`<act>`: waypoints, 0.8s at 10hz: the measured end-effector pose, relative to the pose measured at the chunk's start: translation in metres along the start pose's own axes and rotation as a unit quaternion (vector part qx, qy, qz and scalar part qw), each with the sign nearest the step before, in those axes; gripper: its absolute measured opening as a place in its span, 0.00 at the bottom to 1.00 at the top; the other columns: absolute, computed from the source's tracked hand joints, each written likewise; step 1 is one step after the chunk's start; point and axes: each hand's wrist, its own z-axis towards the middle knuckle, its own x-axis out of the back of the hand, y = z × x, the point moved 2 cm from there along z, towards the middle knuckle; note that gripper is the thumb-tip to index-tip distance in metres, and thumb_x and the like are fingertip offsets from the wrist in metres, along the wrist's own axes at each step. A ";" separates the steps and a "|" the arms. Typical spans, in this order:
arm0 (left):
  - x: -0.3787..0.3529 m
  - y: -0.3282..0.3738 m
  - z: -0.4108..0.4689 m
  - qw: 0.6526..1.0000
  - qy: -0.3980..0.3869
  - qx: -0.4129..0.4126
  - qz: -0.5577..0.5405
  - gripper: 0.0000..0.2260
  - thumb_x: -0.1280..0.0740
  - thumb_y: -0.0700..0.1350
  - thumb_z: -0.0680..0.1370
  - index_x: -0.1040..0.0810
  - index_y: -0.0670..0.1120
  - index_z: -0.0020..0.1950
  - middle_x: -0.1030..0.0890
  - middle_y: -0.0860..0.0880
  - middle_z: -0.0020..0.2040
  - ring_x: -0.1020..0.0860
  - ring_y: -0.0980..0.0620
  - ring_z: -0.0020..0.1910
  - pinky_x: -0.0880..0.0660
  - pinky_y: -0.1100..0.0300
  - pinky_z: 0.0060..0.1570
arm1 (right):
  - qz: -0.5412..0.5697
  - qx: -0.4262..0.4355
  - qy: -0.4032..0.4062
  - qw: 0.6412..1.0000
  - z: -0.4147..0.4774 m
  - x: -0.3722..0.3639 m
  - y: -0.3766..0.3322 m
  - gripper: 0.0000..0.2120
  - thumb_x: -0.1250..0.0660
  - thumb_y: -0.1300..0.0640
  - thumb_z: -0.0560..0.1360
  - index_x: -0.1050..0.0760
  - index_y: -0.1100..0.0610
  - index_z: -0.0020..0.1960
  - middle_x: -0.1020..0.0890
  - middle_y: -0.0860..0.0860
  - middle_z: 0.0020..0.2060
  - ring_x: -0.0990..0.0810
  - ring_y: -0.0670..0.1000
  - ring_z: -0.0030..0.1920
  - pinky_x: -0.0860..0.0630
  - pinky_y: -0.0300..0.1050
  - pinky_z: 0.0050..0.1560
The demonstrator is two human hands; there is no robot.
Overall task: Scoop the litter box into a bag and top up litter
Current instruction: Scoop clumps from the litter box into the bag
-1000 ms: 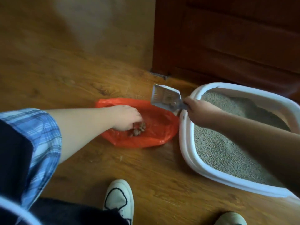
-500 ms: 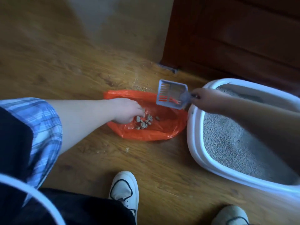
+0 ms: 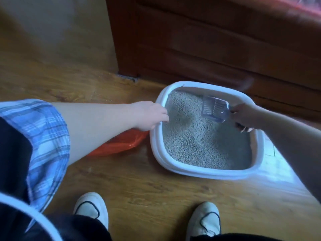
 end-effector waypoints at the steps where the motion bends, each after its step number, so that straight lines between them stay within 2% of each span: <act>1: 0.006 0.010 0.006 1.000 0.021 0.009 -0.021 0.14 0.37 0.51 0.78 0.23 0.52 0.62 0.21 0.51 0.59 0.26 0.48 0.63 0.27 0.50 0.60 | -0.079 -0.005 0.025 0.997 0.007 -0.007 0.022 0.14 0.33 0.56 0.77 0.23 0.56 0.62 0.23 0.52 0.43 0.24 0.53 0.43 0.23 0.46 0.48; 2: -0.007 0.020 0.013 0.998 0.038 0.023 -0.035 0.12 0.43 0.54 0.78 0.21 0.54 0.49 0.20 0.55 0.48 0.23 0.51 0.55 0.31 0.50 0.55 | -0.114 0.003 0.060 0.992 0.012 -0.013 0.016 0.18 0.34 0.57 0.76 0.26 0.56 0.66 0.26 0.54 0.48 0.28 0.54 0.47 0.27 0.48 0.52; 3: -0.015 0.026 0.013 0.995 0.078 0.020 -0.066 0.14 0.48 0.54 0.78 0.24 0.53 0.43 0.21 0.55 0.42 0.23 0.51 0.50 0.33 0.47 0.55 | -0.110 0.043 0.085 0.989 0.029 -0.025 0.002 0.12 0.38 0.53 0.79 0.25 0.56 0.60 0.23 0.50 0.46 0.25 0.53 0.46 0.27 0.46 0.47; 4: -0.026 0.036 0.012 0.989 0.111 0.030 -0.093 0.17 0.49 0.54 0.78 0.21 0.53 0.46 0.20 0.55 0.45 0.23 0.50 0.55 0.40 0.42 0.63 | -0.111 0.044 0.115 0.986 0.037 -0.027 -0.013 0.07 0.35 0.53 0.75 0.24 0.51 0.52 0.20 0.48 0.39 0.21 0.53 0.40 0.21 0.47 0.40; 5: -0.042 0.032 0.007 0.984 0.134 0.034 -0.115 0.21 0.44 0.62 0.77 0.20 0.53 0.57 0.20 0.51 0.58 0.27 0.48 0.67 0.45 0.43 0.71 | -0.134 0.024 0.132 0.982 0.034 -0.020 -0.027 0.04 0.36 0.61 0.74 0.23 0.55 0.47 0.20 0.52 0.37 0.20 0.55 0.37 0.23 0.46 0.34; 6: -0.043 0.017 0.000 0.975 0.144 0.033 -0.168 0.19 0.34 0.60 0.76 0.20 0.51 0.60 0.22 0.45 0.63 0.28 0.43 0.69 0.38 0.46 0.72 | -0.160 0.040 0.123 0.979 0.038 -0.021 -0.056 0.09 0.38 0.63 0.77 0.21 0.59 0.54 0.19 0.53 0.43 0.19 0.57 0.42 0.21 0.49 0.40; 7: -0.040 0.007 -0.002 0.959 0.160 0.052 -0.226 0.15 0.26 0.53 0.73 0.18 0.49 0.57 0.23 0.42 0.61 0.25 0.42 0.64 0.24 0.48 0.61 | -0.193 0.097 0.108 0.970 0.041 -0.035 -0.093 0.15 0.40 0.62 0.78 0.21 0.54 0.61 0.18 0.51 0.48 0.19 0.55 0.45 0.20 0.48 0.42; 8: -0.040 0.007 0.001 0.954 0.163 0.068 -0.241 0.14 0.23 0.51 0.70 0.17 0.48 0.53 0.22 0.42 0.57 0.23 0.41 0.60 0.22 0.49 0.54 | -0.234 0.137 0.091 0.958 0.030 -0.047 -0.125 0.18 0.40 0.62 0.79 0.22 0.50 0.64 0.17 0.51 0.52 0.18 0.55 0.47 0.20 0.48 0.43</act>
